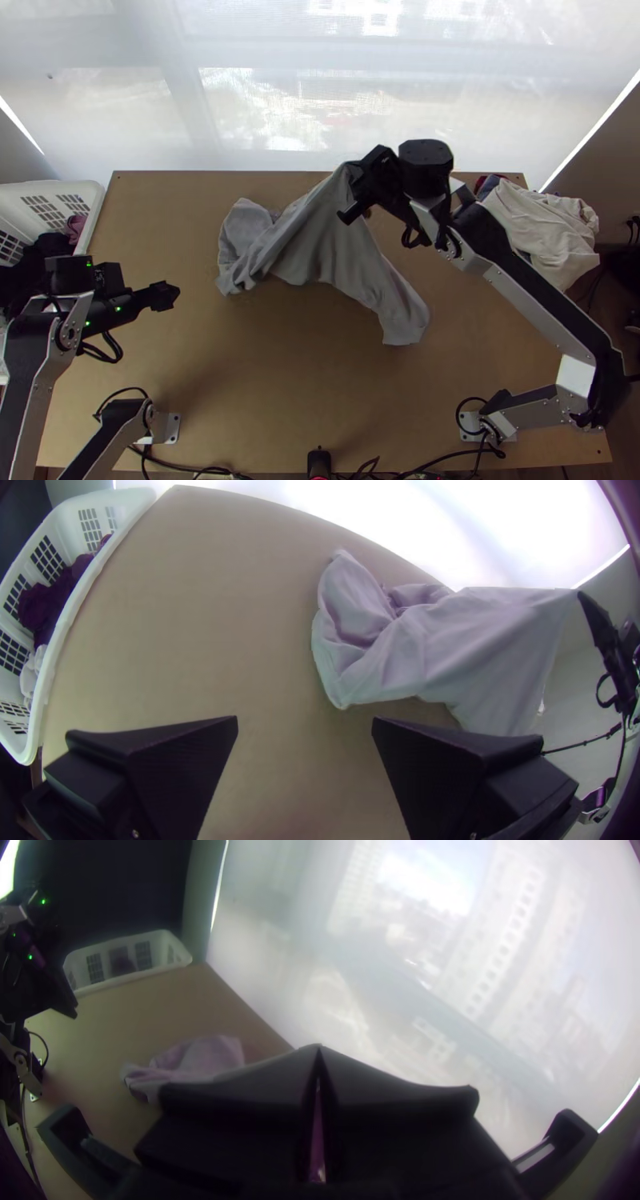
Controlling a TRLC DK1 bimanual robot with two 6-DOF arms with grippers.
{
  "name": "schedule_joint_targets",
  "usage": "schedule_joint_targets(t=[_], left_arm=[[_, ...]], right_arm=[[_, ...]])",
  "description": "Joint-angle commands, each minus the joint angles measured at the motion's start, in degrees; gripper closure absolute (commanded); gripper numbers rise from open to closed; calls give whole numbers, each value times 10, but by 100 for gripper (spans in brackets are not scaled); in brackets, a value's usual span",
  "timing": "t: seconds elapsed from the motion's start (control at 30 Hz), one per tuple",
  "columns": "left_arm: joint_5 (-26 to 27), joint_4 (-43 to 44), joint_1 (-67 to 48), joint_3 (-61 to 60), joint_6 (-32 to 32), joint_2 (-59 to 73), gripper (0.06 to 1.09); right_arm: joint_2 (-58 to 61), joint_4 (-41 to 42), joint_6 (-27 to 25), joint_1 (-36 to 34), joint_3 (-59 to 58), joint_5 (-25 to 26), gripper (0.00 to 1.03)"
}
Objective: Fold the t-shirt
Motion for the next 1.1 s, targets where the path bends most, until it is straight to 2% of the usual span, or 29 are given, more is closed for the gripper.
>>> schedule_joint_targets(t=[0.0,0.2,0.43,0.73,1.07], left_arm=[[0,32,-37,10,6,55,10],[-1,48,-94,13,10,86,10],[-4,57,-134,23,21,117,10],[-4,60,-144,27,21,118,10],[-3,60,-148,10,12,107,10]], right_arm=[[-5,-3,-2,-43,109,7,100],[27,-9,-43,-48,240,9,100],[91,-6,-124,58,349,32,100],[131,113,-185,183,360,36,100],[166,226,-235,207,397,36,100]])
